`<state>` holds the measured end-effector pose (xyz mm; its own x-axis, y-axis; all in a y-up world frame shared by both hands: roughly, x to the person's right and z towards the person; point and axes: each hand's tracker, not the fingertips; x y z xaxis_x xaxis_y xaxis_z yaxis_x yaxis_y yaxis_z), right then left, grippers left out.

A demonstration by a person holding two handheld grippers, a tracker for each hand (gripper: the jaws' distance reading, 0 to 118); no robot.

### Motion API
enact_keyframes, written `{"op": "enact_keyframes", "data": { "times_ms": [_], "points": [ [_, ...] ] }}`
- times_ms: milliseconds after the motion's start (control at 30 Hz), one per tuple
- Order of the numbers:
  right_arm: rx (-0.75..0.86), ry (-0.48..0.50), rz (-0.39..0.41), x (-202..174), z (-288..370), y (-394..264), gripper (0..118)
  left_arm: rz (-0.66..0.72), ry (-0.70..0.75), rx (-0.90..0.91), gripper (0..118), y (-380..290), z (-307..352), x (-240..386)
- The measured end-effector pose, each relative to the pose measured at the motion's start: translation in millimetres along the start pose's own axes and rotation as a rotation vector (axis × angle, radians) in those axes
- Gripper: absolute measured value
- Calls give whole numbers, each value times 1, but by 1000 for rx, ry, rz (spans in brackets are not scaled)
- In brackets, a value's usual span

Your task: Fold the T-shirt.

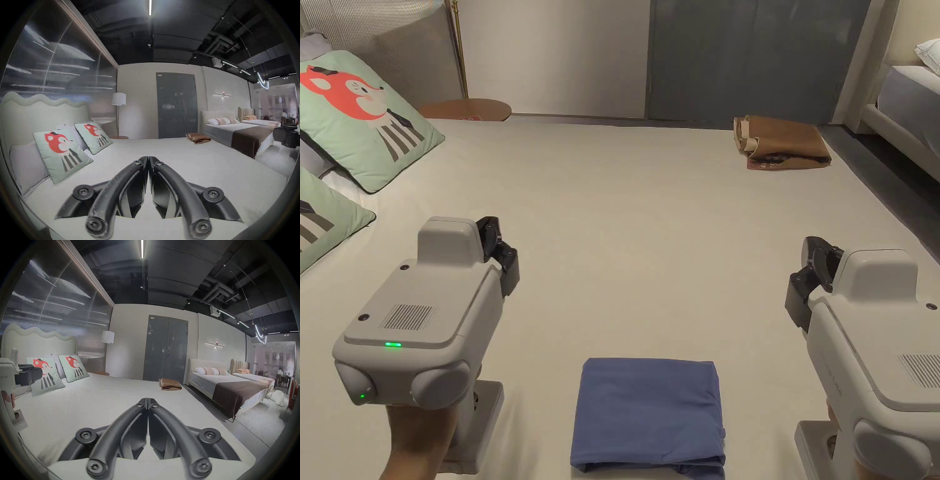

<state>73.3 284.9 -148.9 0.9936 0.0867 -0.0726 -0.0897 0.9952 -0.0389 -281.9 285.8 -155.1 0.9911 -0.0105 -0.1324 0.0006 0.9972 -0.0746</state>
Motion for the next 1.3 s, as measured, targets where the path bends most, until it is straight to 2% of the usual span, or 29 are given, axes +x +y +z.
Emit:
{"op": "enact_keyframes", "data": {
  "times_ms": [367,667,800,900,1000,1100,1200,1300],
  "points": [
    [-36,27,-10,-8,-7,-10,0,13,6,-15,0,-6,1,-3],
    [-334,154,36,-51,-40,-85,0,19,-5,-28,0,-13,-3,-2],
    [-515,228,-2,-65,-52,-128,0,24,-21,-50,0,-20,-6,0],
    [-612,228,-10,-73,-58,-153,0,22,-33,-69,0,-28,-8,2],
    [-671,215,18,-78,-64,-176,0,25,-52,-94,0,-35,-11,4],
    [-766,205,-42,-75,-68,-194,0,25,-65,-128,0,-46,-17,4],
    [-712,190,-74,-72,-66,-202,0,33,-80,-181,0,-56,-21,9],
    [-709,183,-51,-76,-62,-200,0,60,-118,-288,0,-70,-27,14]
  ]
}}
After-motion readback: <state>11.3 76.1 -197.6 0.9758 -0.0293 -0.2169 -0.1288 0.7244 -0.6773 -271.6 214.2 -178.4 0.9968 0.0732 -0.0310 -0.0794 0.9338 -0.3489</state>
